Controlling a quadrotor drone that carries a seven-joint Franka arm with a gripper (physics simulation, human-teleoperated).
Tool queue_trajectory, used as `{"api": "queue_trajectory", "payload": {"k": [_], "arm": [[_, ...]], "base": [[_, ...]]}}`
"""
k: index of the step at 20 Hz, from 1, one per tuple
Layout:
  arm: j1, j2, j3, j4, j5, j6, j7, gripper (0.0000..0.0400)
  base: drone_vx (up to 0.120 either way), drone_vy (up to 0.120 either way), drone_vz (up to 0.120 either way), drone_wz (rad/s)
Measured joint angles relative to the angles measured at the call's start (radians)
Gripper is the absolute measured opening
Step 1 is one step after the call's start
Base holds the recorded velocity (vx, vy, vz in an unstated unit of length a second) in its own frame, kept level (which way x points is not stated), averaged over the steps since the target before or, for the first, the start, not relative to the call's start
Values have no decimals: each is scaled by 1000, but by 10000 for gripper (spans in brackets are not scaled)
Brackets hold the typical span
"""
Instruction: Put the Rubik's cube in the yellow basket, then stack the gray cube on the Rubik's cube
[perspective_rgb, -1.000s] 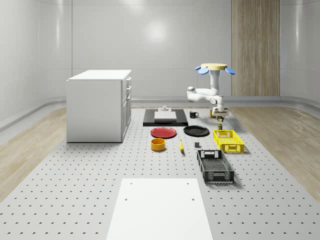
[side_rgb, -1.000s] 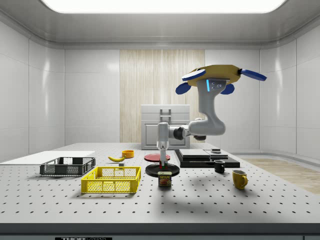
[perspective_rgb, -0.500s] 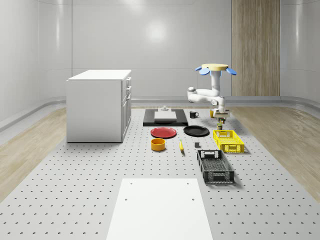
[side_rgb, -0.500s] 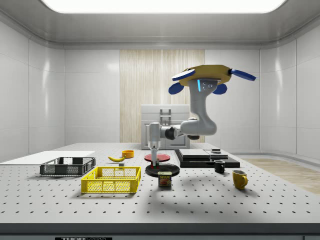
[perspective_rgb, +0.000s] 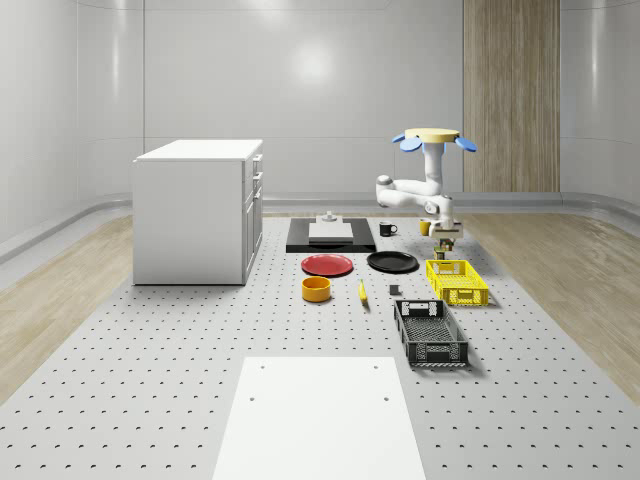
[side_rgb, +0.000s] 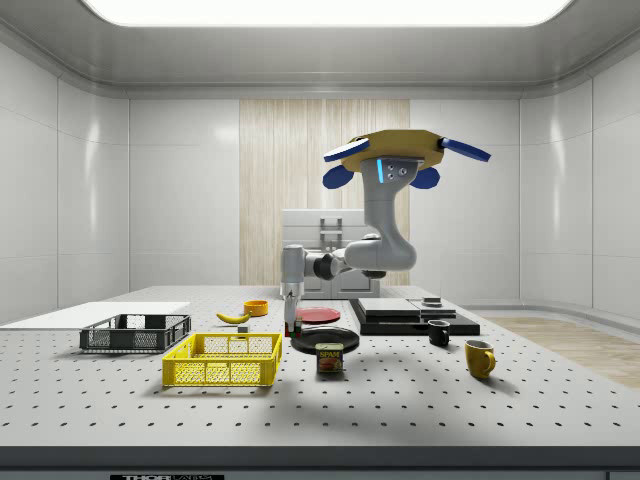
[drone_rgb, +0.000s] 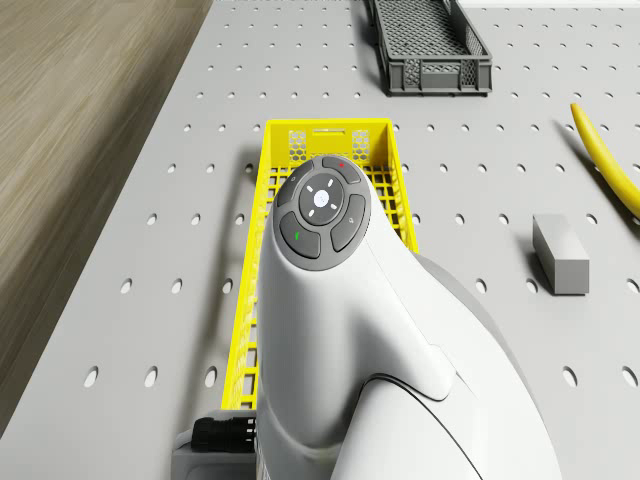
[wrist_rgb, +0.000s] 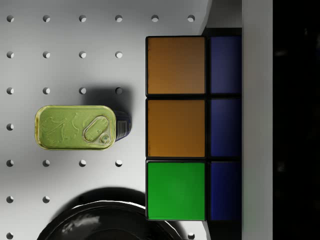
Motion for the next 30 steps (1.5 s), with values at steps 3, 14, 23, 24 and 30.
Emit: {"api": "queue_trajectory", "payload": {"k": [3,14,23,24,30], "arm": [[-1,-4,0,0,1,3,0,325],[-3,-15,2,0,6,14,2,325],[-4,-23,3,1,9,22,3,325],[-4,-24,3,1,9,22,3,325],[-5,-28,3,1,11,26,3,325]], "base": [[120,0,0,0],[120,0,0,0],[120,0,-31,0],[120,0,-120,0],[120,0,-80,0]]}}
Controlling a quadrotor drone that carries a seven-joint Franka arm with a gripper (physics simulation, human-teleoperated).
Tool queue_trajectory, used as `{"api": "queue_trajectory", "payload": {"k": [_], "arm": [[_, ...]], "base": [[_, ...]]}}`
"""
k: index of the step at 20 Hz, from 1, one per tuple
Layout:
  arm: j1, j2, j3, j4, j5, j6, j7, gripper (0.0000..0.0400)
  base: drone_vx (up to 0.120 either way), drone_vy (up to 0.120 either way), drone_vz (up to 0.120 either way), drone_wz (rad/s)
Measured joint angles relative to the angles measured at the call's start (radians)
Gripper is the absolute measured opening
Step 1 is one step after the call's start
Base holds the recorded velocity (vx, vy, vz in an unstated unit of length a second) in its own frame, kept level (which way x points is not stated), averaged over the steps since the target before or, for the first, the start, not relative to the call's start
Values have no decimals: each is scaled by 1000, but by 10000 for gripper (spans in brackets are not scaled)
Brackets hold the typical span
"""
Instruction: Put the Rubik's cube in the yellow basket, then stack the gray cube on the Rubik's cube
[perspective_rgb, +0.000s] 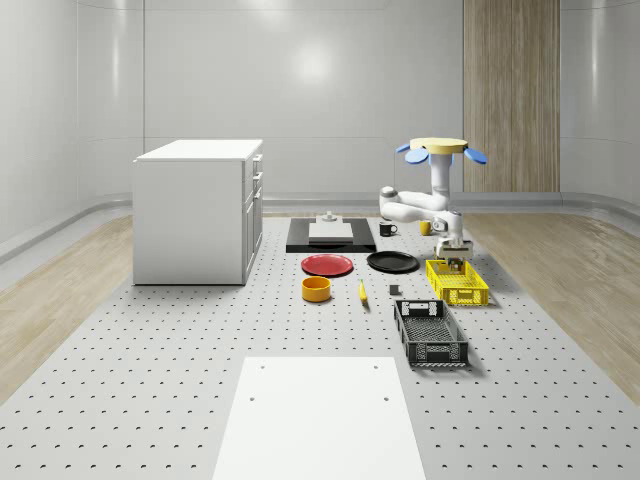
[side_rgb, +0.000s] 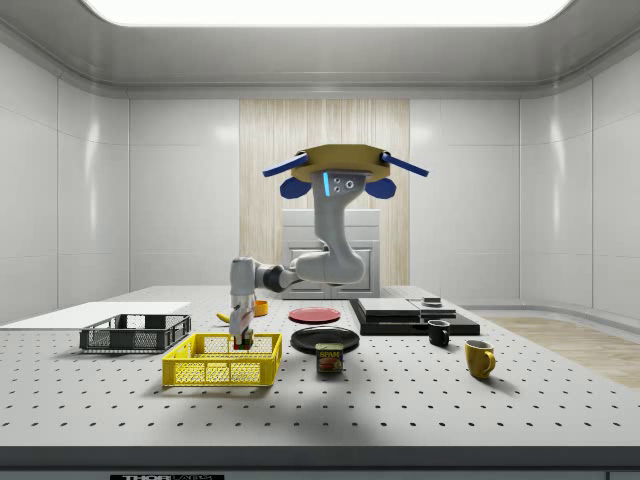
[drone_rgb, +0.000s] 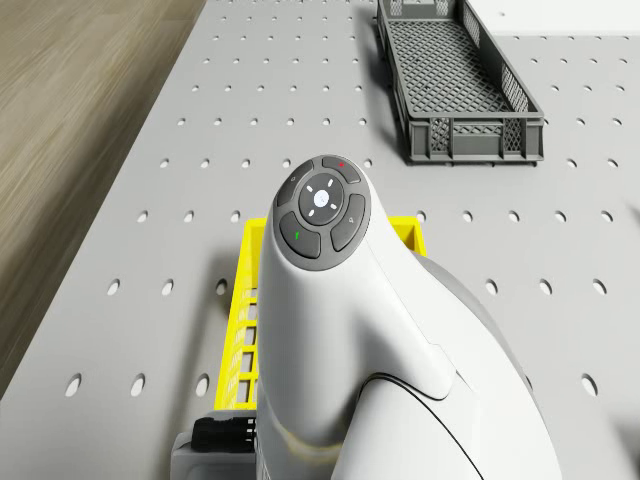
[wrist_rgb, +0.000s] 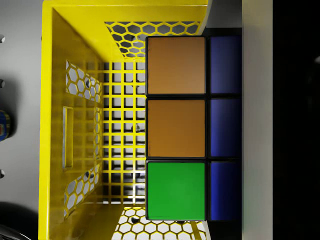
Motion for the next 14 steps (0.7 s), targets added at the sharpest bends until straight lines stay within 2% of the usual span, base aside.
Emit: {"api": "queue_trajectory", "payload": {"k": [1,3,8,14], "arm": [[0,-1,0,0,0,1,0,325],[0,-2,0,0,1,2,0,325],[-1,-5,-1,0,1,5,1,325],[-9,-10,-63,10,-57,29,2,325]], "base": [[120,0,0,0],[120,-120,0,0],[112,0,0,0],[0,0,0,0]]}}
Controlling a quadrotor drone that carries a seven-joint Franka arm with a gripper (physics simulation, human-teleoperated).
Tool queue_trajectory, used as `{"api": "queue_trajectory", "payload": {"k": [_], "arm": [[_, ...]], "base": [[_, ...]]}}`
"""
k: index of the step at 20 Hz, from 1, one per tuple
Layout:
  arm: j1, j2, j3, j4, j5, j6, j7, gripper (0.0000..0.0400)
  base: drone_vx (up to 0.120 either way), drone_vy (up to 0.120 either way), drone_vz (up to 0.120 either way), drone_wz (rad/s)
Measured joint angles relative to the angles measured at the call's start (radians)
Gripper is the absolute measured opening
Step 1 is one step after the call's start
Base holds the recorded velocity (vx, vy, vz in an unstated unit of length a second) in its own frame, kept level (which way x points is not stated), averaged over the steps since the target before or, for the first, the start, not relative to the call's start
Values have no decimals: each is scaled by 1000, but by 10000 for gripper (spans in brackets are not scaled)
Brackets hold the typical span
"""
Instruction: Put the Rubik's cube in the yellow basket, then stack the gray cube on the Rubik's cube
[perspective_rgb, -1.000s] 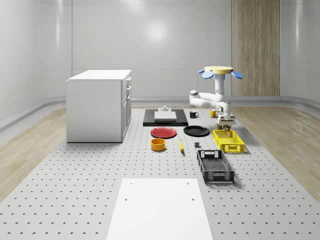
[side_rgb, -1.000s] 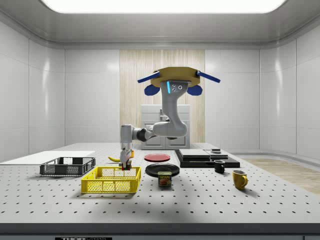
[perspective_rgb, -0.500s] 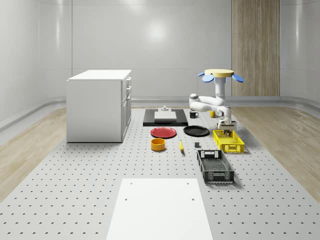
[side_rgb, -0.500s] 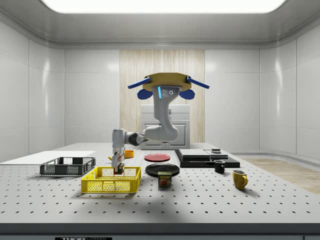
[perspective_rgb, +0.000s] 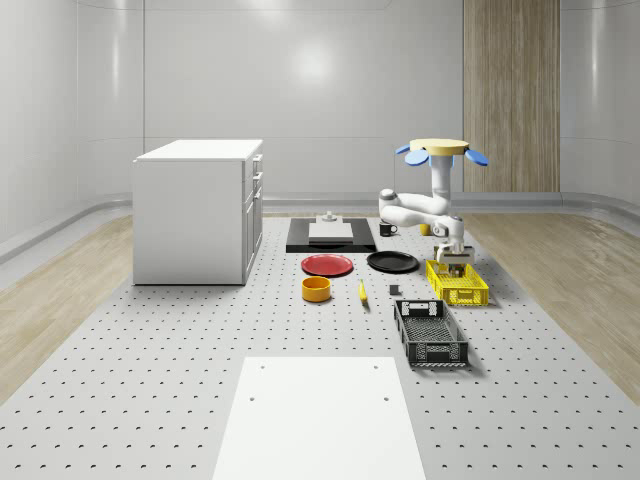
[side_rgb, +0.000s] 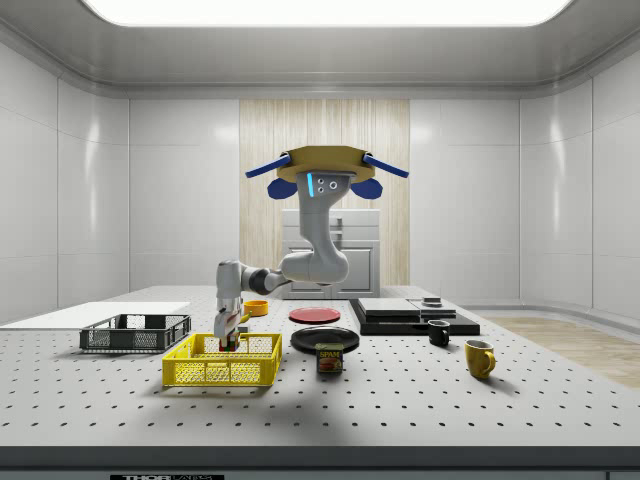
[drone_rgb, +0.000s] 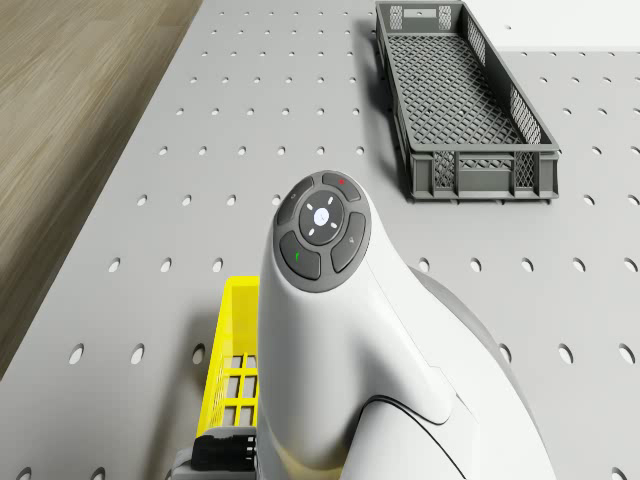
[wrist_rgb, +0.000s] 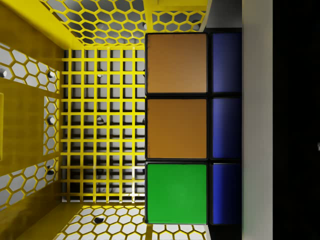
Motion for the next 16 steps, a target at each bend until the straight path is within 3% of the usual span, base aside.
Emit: {"api": "queue_trajectory", "payload": {"k": [11,16], "arm": [[-28,5,-148,39,-140,50,3,325],[-32,12,-174,48,-165,54,2,377]], "base": [[0,0,0,0],[0,0,0,0]]}}
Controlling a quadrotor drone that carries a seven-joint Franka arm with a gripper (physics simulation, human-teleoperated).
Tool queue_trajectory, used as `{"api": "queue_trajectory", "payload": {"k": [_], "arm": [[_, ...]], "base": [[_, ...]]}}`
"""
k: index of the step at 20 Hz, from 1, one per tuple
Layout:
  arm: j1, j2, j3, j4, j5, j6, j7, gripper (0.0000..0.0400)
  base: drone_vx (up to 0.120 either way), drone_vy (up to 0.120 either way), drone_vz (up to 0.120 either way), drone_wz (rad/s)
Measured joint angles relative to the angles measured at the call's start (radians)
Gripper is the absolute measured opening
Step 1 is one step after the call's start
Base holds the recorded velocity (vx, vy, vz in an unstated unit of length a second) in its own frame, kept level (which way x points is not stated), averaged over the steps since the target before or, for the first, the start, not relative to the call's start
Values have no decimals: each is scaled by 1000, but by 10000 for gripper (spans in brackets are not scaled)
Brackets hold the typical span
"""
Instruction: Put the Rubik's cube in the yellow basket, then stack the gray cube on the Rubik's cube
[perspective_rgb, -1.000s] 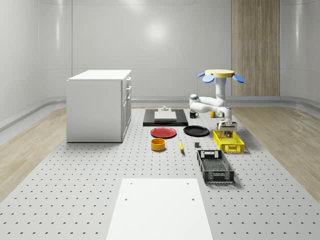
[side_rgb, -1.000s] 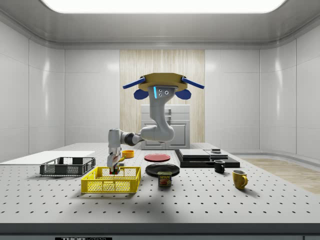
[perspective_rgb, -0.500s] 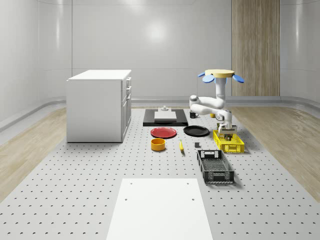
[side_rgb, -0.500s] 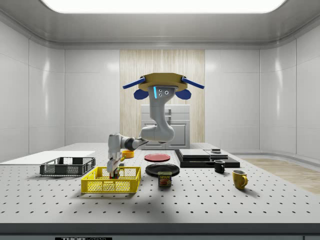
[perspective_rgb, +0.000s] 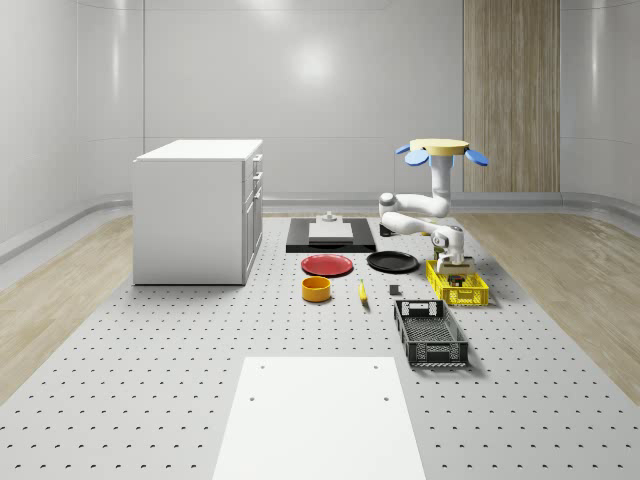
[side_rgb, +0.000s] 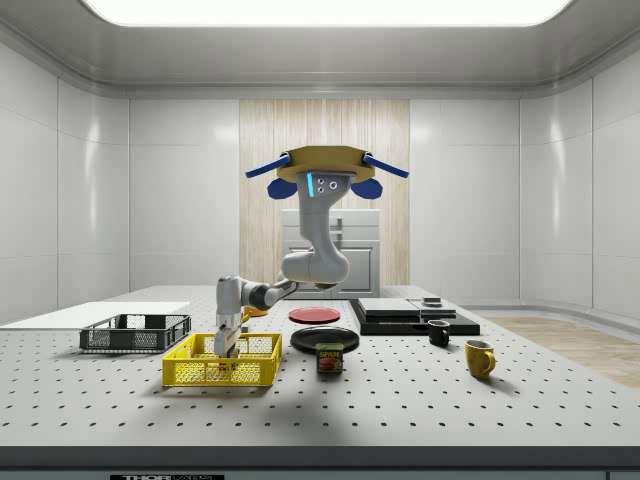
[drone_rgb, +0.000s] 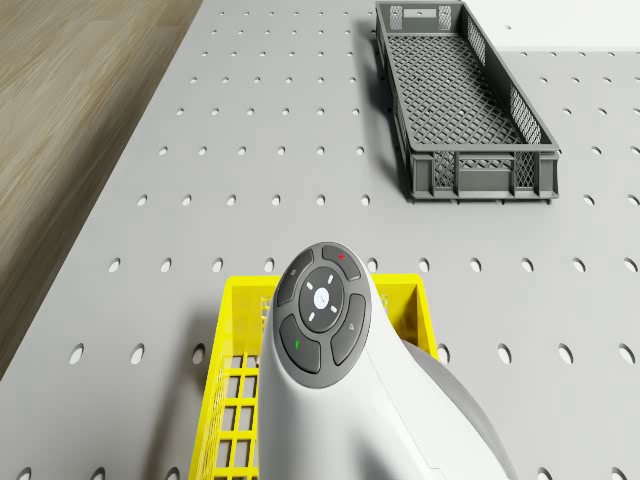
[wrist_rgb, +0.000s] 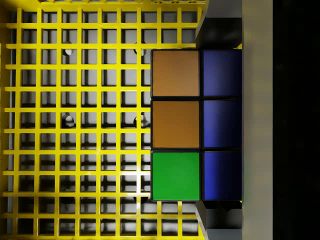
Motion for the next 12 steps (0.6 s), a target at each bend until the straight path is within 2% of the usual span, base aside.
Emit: {"api": "queue_trajectory", "payload": {"k": [4,5,10,12], "arm": [[7,4,19,-7,16,-12,-2,391],[8,5,22,-9,18,-14,-2,393],[12,9,30,-12,25,-22,-4,398],[13,11,31,-13,25,-24,-4,399]], "base": [[0,0,120,0],[0,-120,120,0],[112,-120,120,0],[0,-120,0,0]]}}
